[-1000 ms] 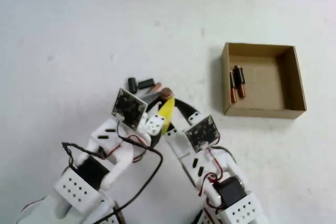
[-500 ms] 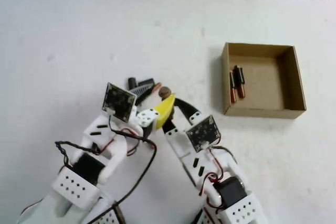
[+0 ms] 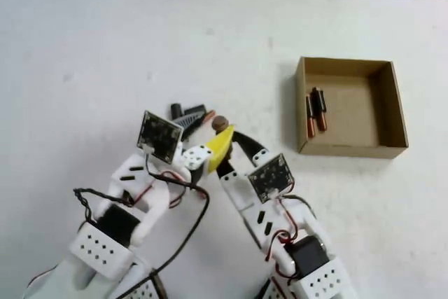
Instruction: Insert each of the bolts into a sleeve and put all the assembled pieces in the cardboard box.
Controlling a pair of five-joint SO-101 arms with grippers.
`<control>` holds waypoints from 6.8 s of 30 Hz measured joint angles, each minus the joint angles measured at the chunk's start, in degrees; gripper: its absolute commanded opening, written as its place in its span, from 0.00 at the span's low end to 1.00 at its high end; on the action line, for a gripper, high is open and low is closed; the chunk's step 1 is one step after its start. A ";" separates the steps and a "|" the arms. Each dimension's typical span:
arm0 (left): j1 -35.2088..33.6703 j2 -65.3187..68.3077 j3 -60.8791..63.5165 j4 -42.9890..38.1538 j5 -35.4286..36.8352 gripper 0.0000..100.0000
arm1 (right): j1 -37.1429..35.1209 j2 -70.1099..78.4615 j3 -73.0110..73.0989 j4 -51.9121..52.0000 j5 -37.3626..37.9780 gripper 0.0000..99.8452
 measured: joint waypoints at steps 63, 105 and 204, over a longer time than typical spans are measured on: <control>-38.07 -34.64 19.43 15.65 -6.33 0.04 | 30.59 20.48 -38.51 26.90 3.87 0.02; -35.43 -34.64 19.43 19.16 -6.59 0.04 | 44.84 125.54 -96.79 28.31 10.64 0.02; -45.63 -34.64 19.43 19.16 -13.10 0.04 | -0.88 157.10 -152.79 67.25 70.24 0.18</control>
